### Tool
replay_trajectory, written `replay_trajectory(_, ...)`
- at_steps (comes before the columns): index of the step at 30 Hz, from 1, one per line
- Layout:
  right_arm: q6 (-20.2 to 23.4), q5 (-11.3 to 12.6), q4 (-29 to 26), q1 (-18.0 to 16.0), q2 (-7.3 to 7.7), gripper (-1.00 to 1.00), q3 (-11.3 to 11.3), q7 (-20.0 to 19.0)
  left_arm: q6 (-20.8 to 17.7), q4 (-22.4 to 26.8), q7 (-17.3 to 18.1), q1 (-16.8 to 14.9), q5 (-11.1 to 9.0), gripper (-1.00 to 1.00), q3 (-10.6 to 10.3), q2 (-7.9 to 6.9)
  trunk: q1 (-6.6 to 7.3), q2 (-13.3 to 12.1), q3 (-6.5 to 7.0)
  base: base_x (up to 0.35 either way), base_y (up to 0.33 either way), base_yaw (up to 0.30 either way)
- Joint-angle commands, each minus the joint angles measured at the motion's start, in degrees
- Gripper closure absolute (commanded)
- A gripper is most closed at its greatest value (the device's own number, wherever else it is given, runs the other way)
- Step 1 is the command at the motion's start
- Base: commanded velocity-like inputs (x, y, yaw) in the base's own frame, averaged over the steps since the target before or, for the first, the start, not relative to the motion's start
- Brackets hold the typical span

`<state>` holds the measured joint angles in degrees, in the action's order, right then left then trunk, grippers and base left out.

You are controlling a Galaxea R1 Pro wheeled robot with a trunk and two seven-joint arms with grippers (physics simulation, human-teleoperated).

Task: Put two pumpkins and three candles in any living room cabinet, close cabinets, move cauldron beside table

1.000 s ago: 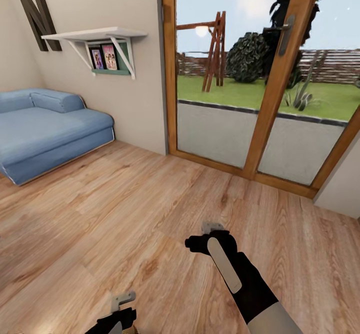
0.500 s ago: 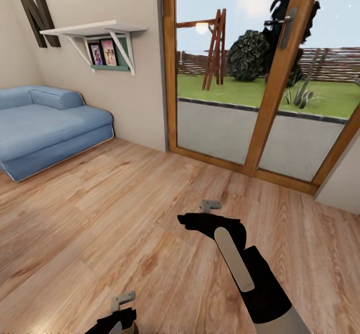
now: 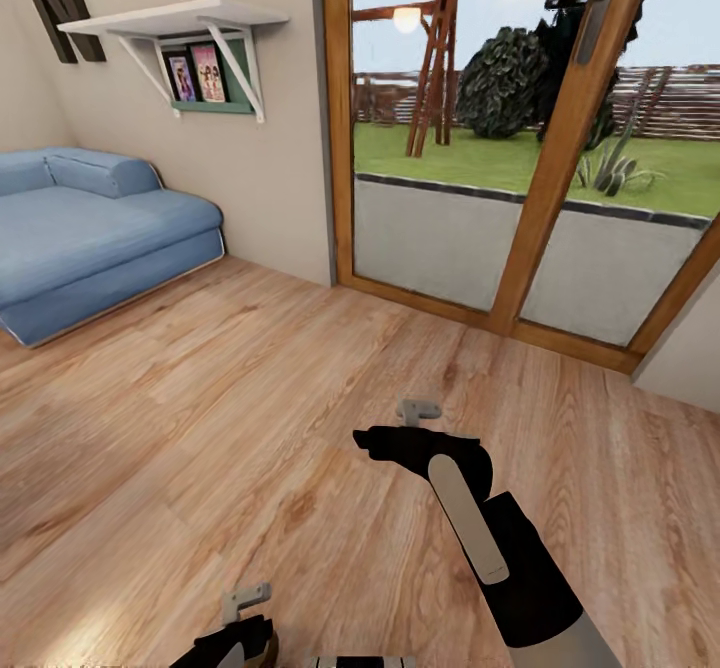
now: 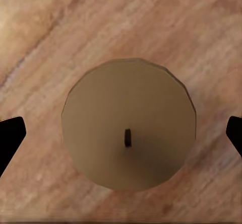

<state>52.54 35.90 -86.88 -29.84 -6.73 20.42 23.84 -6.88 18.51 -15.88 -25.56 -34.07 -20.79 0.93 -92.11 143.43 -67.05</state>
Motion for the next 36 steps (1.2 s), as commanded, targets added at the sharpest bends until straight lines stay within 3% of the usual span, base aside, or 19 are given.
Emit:
replay_trajectory(1, 0.11, 0.58, -0.05, -0.04, -0.02, -1.0, 0.04, 0.6, -0.24, 0.14, -0.47, -0.02, -0.38, -1.0, -0.48, -0.05, -0.01, 0.04, -0.28, 0.0, 0.0, 0.0)
replay_trajectory(7, 0.05, 0.58, 0.0, -0.04, -0.12, -1.0, 0.05, 0.6, -0.24, 0.16, -0.47, -0.02, -0.38, -1.0, -0.48, -0.05, -0.17, 0.12, -1.61, 0.0, 0.0, 0.0)
replay_trajectory(16, 0.02, 0.58, 0.04, -0.04, -0.13, -1.0, 0.05, 0.6, -0.24, 0.12, -0.46, -0.02, -0.38, -1.0, -0.48, -0.05, -0.17, 0.12, -1.61, 0.0, 0.0, 0.0)
replay_trajectory(22, 0.02, 0.58, 0.04, -0.04, -0.18, -1.0, 0.05, 0.6, -0.2, 0.13, -0.44, -0.02, -0.38, -1.0, -0.48, -0.05, -0.32, 0.2, -2.93, 0.0, 0.0, 0.0)
replay_trajectory(36, 0.02, 0.58, 0.04, -0.04, -0.22, -1.0, 0.05, 0.6, 1.48, 0.12, -0.4, -0.02, -0.45, -1.0, -0.48, -0.04, -0.32, 0.2, -2.93, 0.0, 0.0, 0.0)
